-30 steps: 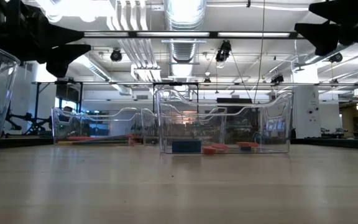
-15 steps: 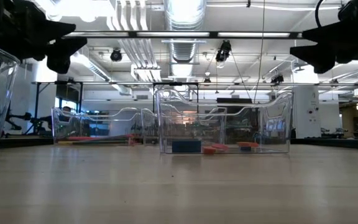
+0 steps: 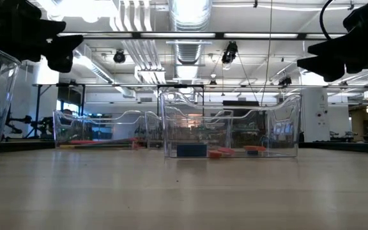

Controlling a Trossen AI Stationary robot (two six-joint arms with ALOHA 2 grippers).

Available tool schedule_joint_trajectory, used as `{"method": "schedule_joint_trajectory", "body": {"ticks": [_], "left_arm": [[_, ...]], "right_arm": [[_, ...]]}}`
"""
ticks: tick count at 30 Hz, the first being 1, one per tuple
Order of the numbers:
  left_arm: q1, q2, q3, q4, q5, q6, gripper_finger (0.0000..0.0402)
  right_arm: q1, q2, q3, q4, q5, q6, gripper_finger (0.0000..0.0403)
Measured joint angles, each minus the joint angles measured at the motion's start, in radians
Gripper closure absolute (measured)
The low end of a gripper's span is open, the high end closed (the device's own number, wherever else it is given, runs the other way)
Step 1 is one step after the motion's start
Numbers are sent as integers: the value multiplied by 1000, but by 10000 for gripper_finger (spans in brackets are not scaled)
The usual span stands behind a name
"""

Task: Sort crayons/erasers/pens/pencils in bins
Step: Return to Home Position

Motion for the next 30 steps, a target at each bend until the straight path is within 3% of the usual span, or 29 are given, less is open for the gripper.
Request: {"method": "schedule_joint_trajectory", "body": {"ticks": [9, 20, 30], "left_arm": [[1, -115, -1, -136, -1, 5, 206], [1, -103, -1, -168, -11, 25, 206], [1, -96, -2, -187, 7, -3, 206]], "right_arm": [[0, -39, 7, 13, -52, -48, 79], [0, -73, 13, -28, -87, -23, 79], [0, -65, 13, -29, -47, 6, 78]]}}
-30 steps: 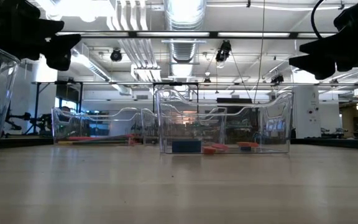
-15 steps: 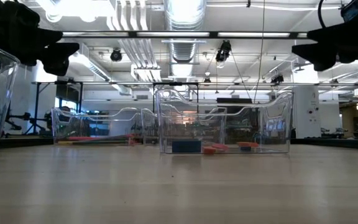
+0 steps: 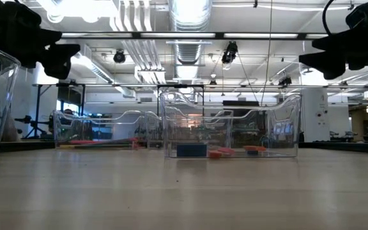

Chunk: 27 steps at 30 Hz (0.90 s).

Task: Sort crayons/erasers/pens/pencils in bins
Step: Return to Home Position

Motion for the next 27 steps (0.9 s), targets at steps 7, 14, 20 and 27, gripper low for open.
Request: {"method": "schedule_joint_trajectory", "body": {"ticks": [7, 14, 20, 27], "left_arm": [[-1, 32, 0, 2, 74, 1, 206], [0, 95, 0, 4, 77, -70, 206], [0, 118, 7, 41, 81, -105, 206], [0, 66, 40, 27, 114, -28, 206]], "right_arm": [[0, 1, 1, 2, 4, 21, 78], [0, 1, 1, 1, 4, 16, 78], [0, 1, 2, 1, 4, 15, 78], [0, 1, 2, 1, 4, 14, 78]]}}
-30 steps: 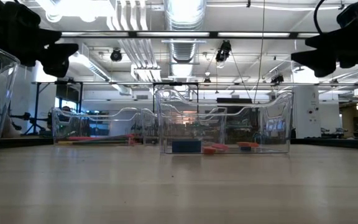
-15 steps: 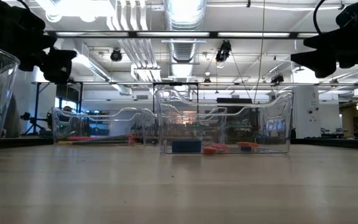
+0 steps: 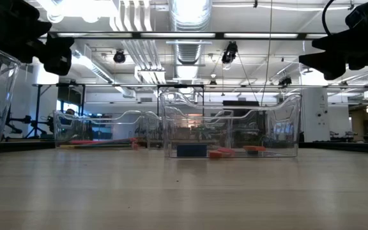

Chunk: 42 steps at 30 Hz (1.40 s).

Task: Sort crayons/erasers/pens/pencils in bins
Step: Return to Home Position

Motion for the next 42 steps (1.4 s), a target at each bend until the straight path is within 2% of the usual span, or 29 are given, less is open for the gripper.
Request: {"method": "schedule_joint_trajectory", "body": {"ticks": [8, 15, 42], "left_arm": [[0, -64, -16, -30, 0, 28, 206], [0, -57, -16, -26, -1, 71, 206], [0, -46, -15, -26, -3, 73, 206]], "right_arm": [[0, 0, 0, 0, 0, 0, 78], [0, 0, 0, 0, 0, 0, 78], [0, 0, 1, 0, 0, 0, 78]]}}
